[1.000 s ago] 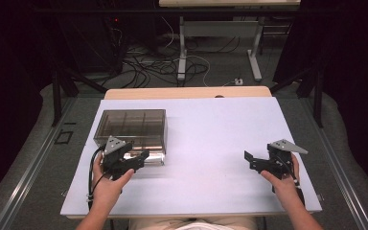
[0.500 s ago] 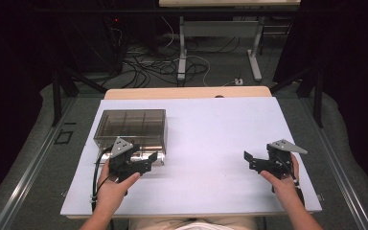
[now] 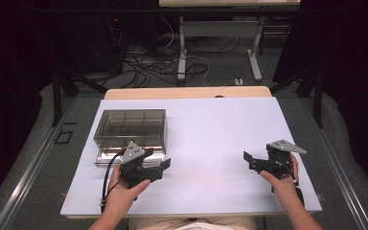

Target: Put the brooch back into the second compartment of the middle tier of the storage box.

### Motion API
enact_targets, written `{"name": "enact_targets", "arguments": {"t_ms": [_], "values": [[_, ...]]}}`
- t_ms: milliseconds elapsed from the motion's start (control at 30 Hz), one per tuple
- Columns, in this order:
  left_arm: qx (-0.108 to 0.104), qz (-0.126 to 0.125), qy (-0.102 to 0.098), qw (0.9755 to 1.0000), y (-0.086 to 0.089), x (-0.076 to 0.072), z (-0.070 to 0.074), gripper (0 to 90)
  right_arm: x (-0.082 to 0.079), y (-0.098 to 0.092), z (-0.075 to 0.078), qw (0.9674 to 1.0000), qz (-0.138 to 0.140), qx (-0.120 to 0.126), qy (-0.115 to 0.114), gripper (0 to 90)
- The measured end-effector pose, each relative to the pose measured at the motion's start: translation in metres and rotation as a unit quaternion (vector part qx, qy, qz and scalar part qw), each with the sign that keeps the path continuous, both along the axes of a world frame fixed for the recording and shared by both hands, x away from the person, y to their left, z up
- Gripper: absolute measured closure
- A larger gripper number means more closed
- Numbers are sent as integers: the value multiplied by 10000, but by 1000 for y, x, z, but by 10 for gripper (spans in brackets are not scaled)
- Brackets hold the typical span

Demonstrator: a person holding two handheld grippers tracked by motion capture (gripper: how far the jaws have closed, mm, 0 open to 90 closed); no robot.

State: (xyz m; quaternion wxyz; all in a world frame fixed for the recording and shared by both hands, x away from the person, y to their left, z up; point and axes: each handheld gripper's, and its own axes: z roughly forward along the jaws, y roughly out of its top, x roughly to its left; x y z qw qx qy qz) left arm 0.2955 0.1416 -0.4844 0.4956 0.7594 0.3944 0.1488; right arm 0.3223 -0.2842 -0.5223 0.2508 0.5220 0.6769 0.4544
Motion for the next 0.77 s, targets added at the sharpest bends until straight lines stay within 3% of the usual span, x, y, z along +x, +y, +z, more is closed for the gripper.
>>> {"name": "enact_targets", "arguments": {"t_ms": [400, 533, 667, 767], "values": [[50, -150, -10, 9999, -11, -1, -11, 114, 0, 1, 0, 10000, 16, 22, 12, 27], [90, -139, -56, 9998, -12, -1, -14, 63, -1, 1, 1, 10000, 41, 18, 32, 27], [102, -84, 51, 9999, -13, 0, -17, 2, 0, 1, 1, 10000, 73, -2, 8, 27], [95, -78, 45, 9999, -14, 0, -18, 3, -1, 2, 1, 10000, 83, 4, 45, 27]]}}
